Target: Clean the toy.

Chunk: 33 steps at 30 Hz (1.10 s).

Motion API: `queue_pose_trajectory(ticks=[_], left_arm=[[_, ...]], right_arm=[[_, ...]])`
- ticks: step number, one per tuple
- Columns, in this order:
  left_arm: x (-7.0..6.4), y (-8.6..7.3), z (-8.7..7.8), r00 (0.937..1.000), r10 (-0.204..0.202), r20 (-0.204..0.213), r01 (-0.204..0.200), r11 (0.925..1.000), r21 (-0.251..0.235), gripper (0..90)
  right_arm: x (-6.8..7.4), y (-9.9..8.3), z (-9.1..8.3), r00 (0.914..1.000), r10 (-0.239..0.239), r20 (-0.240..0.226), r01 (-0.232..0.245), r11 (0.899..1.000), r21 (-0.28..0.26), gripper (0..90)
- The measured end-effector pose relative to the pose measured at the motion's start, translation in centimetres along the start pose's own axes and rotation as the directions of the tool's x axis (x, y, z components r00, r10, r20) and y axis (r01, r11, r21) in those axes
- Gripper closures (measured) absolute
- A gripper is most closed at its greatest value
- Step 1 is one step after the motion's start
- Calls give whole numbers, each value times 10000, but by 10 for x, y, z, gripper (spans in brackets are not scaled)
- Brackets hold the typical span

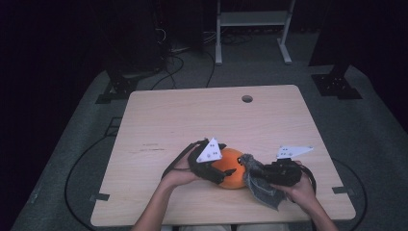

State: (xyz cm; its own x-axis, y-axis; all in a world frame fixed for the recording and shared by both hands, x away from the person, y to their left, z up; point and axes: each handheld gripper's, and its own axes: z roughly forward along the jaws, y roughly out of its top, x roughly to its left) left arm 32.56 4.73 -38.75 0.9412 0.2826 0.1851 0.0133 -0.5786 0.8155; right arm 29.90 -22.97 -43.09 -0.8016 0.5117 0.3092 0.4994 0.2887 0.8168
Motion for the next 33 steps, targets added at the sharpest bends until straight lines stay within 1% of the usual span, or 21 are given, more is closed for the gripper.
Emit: queue_pose_trajectory(ticks=[1, 2, 3, 6, 7, 8, 9, 10, 11, 12, 13, 17, 18, 19, 20, 21, 22, 24, 25, 29, 33], left_arm=[[5, 1, 11, 9991, 229, 361, -241, 9991, 337, 185], [5, 1, 11, 9991, 229, 361, -241, 9991, 337, 189], [7, 1, 23, 9968, 280, 754, -346, 9956, 874, 188], [7, -2, 32, 9945, -4, 1049, -116, 9935, 1135, 170], [-1, -5, 41, 9974, 294, 655, -392, 9871, 1551, 172], [-1, -5, 41, 9974, 294, 655, -392, 9871, 1551, 189], [-8, -6, 44, 9993, 274, 263, -311, 9875, 1542, 224], [-8, -6, 44, 9993, 274, 263, -311, 9875, 1542, 260], [-14, -6, 45, 9984, 547, -146, -515, 9847, 1667, 301], [-14, -6, 45, 9984, 547, -146, -515, 9847, 1667, 336], [-19, -4, 43, 9977, 575, -358, -505, 9835, 1736, 368], [-23, -5, 39, 9949, 545, -850, -402, 9861, 1613, 440], [-25, -7, 38, 9945, 382, -978, -240, 9894, 1429, 449], [-25, -10, 32, 9942, -54, -1073, 155, 9956, 929, 457], [-25, -10, 32, 9942, -54, -1073, 155, 9956, 929, 464], [-24, -11, 26, 9929, -792, -886, 820, 9962, 292, 466], [-24, -11, 26, 9929, -792, -886, 820, 9962, 292, 472], [-25, -11, 20, 9933, -877, -750, 884, 9961, 54, 477], [-26, -10, 19, 9946, -612, -839, 633, 9978, 219, 477], [-23, -10, 17, 9942, -535, -931, 556, 9982, 205, 481], [-19, -10, 15, 9919, -679, -1076, 702, 9974, 180, 483]], right_arm=[[-1, -2, -2, 9998, 39, -169, -38, 10000, 37, 744], [-1, -2, -2, 9998, 39, -169, -38, 10000, 37, 744], [-2, -4, -6, 9996, 107, -260, -109, 9999, -81, 741], [-2, -9, -14, 9996, 100, -272, -103, 9999, -129, 740], [-1, -10, -18, 9997, 72, -213, -74, 9999, -111, 738], [-1, -10, -18, 9997, 72, -213, -74, 9999, -111, 738], [-1, -12, -25, 9999, 111, -82, -113, 9997, -205, 735], [-2, -13, -30, 10000, 98, -19, -98, 9994, -323, 733], [-2, -14, -34, 9999, 147, 58, -144, 9988, -459, 731], [-2, -14, -34, 9999, 147, 58, -144, 9988, -459, 731], [-5, -15, -43, 9991, 216, 372, -196, 9984, -539, 729], [-13, -21, -59, 9889, 419, 1426, -334, 9976, -614, 726], [-15, -22, -62, 9847, 440, 1687, -340, 9975, -616, 726], [-17, -23, -66, 9805, 481, 1905, -370, 9974, -615, 721], [-17, -23, -66, 9805, 481, 1905, -370, 9974, -615, 721], [-22, -27, -69, 9665, 415, 2531, -322, 9986, -410, 690], [-25, -29, -69, 9598, 379, 2780, -328, 9992, -230, 650], [-33, -35, -65, 9592, 538, 2775, -539, 9985, -74, 545], [-35, -37, -64, 9567, 571, 2854, -577, 9983, -63, 513], [-40, -39, -63, 9524, 696, 2967, -658, 9976, -229, 444], [-40, -39, -66, 9541, 769, 2893, -641, 9965, -535, 436]])
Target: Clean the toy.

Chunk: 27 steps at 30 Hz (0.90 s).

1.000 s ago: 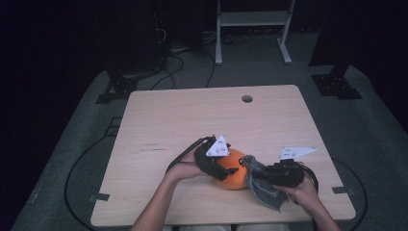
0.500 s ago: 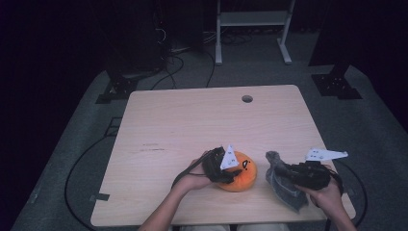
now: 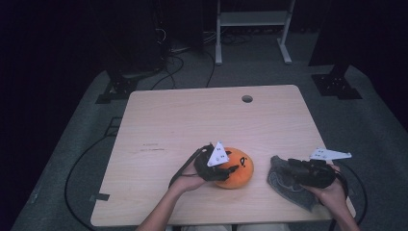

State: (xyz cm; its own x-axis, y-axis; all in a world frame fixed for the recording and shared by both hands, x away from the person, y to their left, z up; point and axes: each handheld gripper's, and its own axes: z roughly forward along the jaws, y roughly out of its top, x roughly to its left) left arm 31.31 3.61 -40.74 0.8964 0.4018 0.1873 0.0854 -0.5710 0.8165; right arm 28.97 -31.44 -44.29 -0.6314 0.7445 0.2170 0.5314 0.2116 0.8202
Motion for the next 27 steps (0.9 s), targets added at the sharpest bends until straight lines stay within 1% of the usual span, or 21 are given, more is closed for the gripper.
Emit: queue_pose_trajectory(ticks=[1, 3, 4, 6, 7, 9, 10, 11, 12, 14, 15, 16, 17, 18, 19, 20, 21, 22, 23, 24, 27], left_arm=[[2, 1, -1, 10000, 25, -66, -25, 10000, 35, 483], [8, 4, -2, 9994, 60, -353, -57, 10000, 80, 483], [15, 8, -3, 9979, 17, -646, -14, 10000, 34, 482], [25, 12, -2, 9952, 49, -973, -38, 9999, 117, 480], [25, 12, -2, 9952, 49, -973, -38, 9999, 117, 479], [34, 14, 1, 9907, -100, -1357, 113, 9999, 88, 478], [43, 16, 3, 9865, -272, -1615, 287, 9996, 69, 469], [43, 16, 3, 9865, -272, -1615, 287, 9996, 69, 466], [46, 16, 5, 9854, -407, -1654, 409, 9992, -20, 466], [52, 17, 10, 9848, -567, -1641, 574, 9983, -2, 465], [52, 17, 10, 9848, -567, -1641, 574, 9983, -2, 465], [55, 15, 15, 9842, -662, -1642, 692, 9975, 129, 463], [55, 15, 15, 9842, -662, -1642, 692, 9975, 129, 459], [58, 10, 20, 9843, -739, -1603, 816, 9958, 419, 451], [58, 8, 22, 9845, -852, -1534, 939, 9943, 504, 436], [58, 8, 22, 9845, -852, -1534, 939, 9943, 504, 419], [59, 6, 23, 9844, -979, -1460, 1051, 9936, 424, 419], [59, 5, 20, 9830, -1226, -1363, 1288, 9910, 371, 373], [59, 5, 20, 9830, -1226, -1363, 1288, 9910, 371, 337], [58, 7, 16, 9818, -1291, -1391, 1347, 9904, 316, 308], [58, 7, 11, 9810, -1347, -1399, 1395, 9899, 249, 244]], right_arm=[[0, 0, 0, 10000, 0, 0, 0, 10000, 0, 436], [0, 0, 1, 10000, 6, -92, -6, 10000, -27, 433], [1, -1, 3, 9999, -45, -114, 46, 10000, 50, 433], [2, 0, 4, 9998, -109, -158, 110, 9999, 59, 433], [2, 0, 4, 9998, -109, -158, 110, 9999, 59, 433], [3, 1, 4, 9997, -31, -223, 31, 10000, 13, 433], [3, 2, 2, 9996, 65, -275, -66, 10000, -52, 433], [3, 2, 1, 9994, 128, -313, -131, 9999, -112, 431], [3, 2, 1, 9994, 128, -313, -131, 9999, -112, 431], [1, 3, 0, 9993, 172, -344, -180, 9996, -230, 424], [1, 3, 0, 9993, 172, -344, -180, 9996, -230, 424], [0, 3, 0, 9992, 218, -340, -225, 9995, -209, 418], [0, 3, 0, 9992, 218, -340, -225, 9995, -209, 418], [0, 2, 0, 9993, 216, -305, -222, 9995, -217, 412], [0, 2, 0, 9993, 229, -308, -236, 9995, -227, 410], [0, 2, 0, 9993, 234, -307, -242, 9994, -251, 408], [0, 2, 0, 9993, 234, -307, -242, 9994, -251, 408], [0, 2, 0, 9992, 234, -322, -243, 9993, -296, 405], [0, 2, 0, 9992, 234, -322, -243, 9993, -296, 405], [1, 2, 1, 9990, 275, -347, -285, 9992, -287, 402], [2, 3, 1, 9992, 209, -347, -218, 9994, -276, 397]])
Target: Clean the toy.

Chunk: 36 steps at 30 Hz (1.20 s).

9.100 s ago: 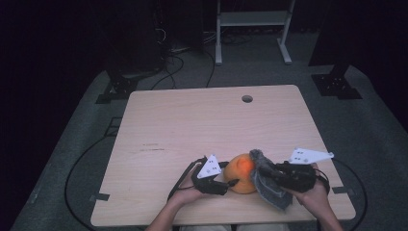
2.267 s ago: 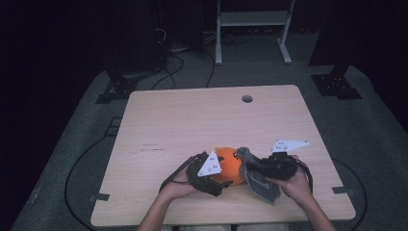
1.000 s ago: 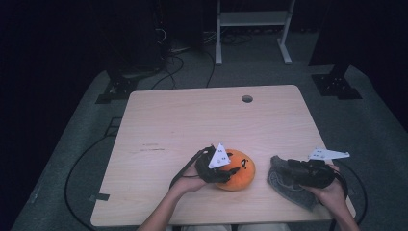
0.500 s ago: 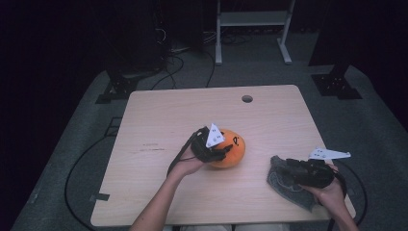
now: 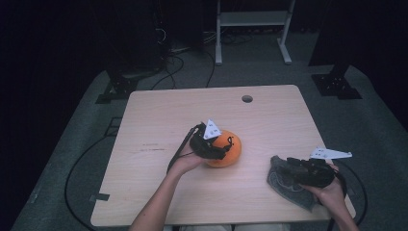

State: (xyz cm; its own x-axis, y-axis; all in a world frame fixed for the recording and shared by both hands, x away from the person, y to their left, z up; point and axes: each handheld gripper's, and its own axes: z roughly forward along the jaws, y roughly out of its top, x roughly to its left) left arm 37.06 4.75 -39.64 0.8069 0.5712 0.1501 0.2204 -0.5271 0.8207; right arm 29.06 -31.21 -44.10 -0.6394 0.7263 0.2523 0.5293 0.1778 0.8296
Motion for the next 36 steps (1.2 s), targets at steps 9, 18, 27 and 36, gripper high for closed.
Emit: queue_pose_trajectory(ticks=[9, 18, 27, 36], left_arm=[[2, -12, -21, 9996, -102, -247, 94, 9994, -329, 167], [0, -23, -44, 9995, 70, -317, -88, 9984, -558, 148], [1, -37, -62, 9994, -221, -280, 205, 9981, -578, 123], [0, -52, -70, 9984, -293, -474, 263, 9977, -627, 103]], right_arm=[[1, -1, 2, 10000, -34, 64, 33, 10000, 49, 384], [-1, -3, 2, 9999, 108, 124, -109, 9999, 119, 371], [0, -4, 2, 9999, 37, 135, -38, 9999, 136, 365], [-2, -5, 1, 9998, 130, 156, -131, 9999, 103, 355]])
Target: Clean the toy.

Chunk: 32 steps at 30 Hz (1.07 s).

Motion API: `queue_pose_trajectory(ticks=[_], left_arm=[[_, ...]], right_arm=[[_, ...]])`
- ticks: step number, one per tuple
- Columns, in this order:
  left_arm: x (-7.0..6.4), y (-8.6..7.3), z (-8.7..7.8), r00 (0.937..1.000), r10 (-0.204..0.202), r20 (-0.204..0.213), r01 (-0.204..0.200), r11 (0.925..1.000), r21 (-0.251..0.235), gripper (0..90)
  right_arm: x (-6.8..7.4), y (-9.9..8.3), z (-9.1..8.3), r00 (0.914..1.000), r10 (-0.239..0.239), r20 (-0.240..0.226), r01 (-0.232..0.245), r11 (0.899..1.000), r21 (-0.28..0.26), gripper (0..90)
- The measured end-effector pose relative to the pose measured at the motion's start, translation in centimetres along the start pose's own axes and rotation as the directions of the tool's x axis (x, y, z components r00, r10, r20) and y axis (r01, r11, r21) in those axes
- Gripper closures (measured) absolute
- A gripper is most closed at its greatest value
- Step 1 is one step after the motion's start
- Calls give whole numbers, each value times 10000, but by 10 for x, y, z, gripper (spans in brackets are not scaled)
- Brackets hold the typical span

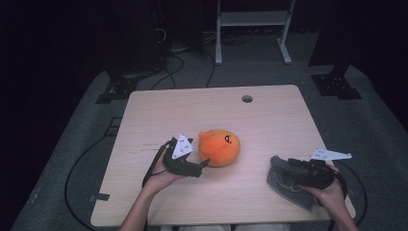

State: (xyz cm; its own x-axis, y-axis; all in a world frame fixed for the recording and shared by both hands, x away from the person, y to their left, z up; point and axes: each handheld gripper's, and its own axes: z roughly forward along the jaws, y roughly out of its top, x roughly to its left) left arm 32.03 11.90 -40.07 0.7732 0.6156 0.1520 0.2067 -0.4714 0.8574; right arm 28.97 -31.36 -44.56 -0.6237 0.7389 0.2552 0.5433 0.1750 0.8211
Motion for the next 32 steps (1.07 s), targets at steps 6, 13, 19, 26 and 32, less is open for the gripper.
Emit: queue_pose_trajectory(ticks=[6, 13, 19, 26, 32], left_arm=[[1, -9, -4, 9996, -269, 10, 269, 9996, 45, 96], [2, -21, -10, 9990, -451, -21, 451, 9989, 88, 89], [0, -32, -14, 9986, -514, -96, 515, 9985, 179, 84], [-3, -55, -19, 9939, -1042, -373, 1048, 9944, 146, 74], [-5, -78, -19, 9812, -1760, -798, 1770, 9842, 55, 74]], right_arm=[[-1, 0, -2, 10000, 44, -1, -44, 9999, -97, 347], [-7, 0, -12, 9992, 398, 1, -398, 9980, -483, 334], [-11, -3, -16, 9983, 566, 130, -558, 9970, -545, 325], [-13, -6, -15, 9977, 680, 83, -674, 9962, -548, 310], [-12, -7, -12, 9971, 753, -64, -756, 9955, -566, 300]])
